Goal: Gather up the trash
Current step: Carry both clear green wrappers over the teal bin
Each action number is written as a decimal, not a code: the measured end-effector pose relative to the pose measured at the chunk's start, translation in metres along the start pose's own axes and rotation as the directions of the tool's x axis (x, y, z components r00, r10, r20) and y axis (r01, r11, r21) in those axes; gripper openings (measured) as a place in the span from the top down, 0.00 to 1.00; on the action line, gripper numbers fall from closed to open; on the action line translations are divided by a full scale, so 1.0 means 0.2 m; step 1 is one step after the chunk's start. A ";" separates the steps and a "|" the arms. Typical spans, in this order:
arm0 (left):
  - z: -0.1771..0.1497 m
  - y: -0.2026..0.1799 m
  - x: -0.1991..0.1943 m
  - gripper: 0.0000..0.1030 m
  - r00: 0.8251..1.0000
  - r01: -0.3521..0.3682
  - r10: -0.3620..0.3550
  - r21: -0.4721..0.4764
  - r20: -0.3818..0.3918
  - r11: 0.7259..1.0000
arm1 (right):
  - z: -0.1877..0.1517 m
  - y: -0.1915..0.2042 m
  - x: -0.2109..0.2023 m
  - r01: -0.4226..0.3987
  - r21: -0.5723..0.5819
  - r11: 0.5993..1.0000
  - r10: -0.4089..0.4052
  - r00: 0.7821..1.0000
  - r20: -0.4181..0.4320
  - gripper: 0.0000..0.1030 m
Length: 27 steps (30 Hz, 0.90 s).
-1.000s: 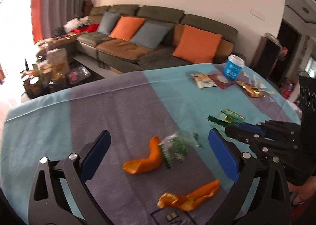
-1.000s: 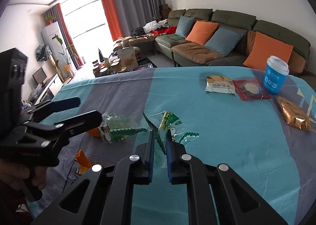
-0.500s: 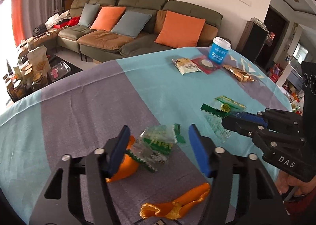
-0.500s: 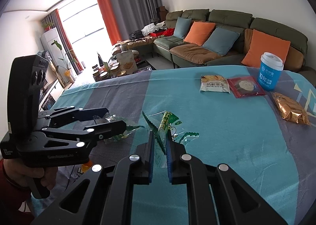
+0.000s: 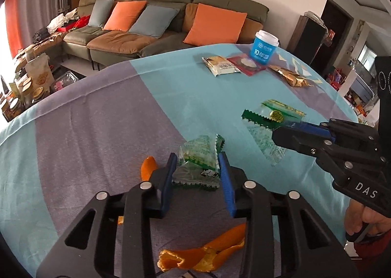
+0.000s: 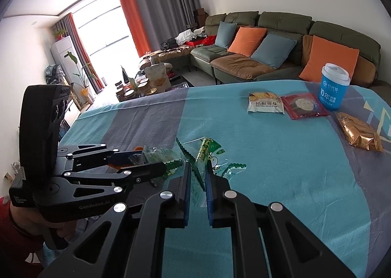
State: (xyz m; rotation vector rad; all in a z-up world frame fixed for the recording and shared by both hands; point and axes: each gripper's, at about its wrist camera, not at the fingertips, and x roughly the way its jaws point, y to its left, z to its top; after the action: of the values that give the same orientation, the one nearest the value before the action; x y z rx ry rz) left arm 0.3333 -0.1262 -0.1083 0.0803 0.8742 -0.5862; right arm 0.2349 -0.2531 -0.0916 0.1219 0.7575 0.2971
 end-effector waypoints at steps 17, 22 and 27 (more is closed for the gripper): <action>-0.14 0.16 -0.61 0.70 0.963 -0.158 0.185 -0.143 0.197 0.977 | 0.08 0.22 -0.18 -0.055 -0.083 0.995 0.063 0.994 0.089 0.91; -0.33 0.30 -0.90 0.70 0.920 -0.269 0.328 -0.264 0.215 0.926 | 0.08 0.44 -0.21 -0.129 -0.162 0.978 0.145 0.985 0.091 0.91; -0.55 0.44 -1.18 0.70 0.869 -0.352 0.444 -0.359 0.218 0.865 | 0.07 0.67 -0.20 -0.188 -0.239 0.953 0.209 0.976 0.065 0.91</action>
State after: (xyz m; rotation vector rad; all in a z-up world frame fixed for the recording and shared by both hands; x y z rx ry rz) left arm 0.1855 0.0865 -0.0190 -0.1065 0.6208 -0.0561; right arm 0.1878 -0.1387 -0.0261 -0.0100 0.6172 0.5662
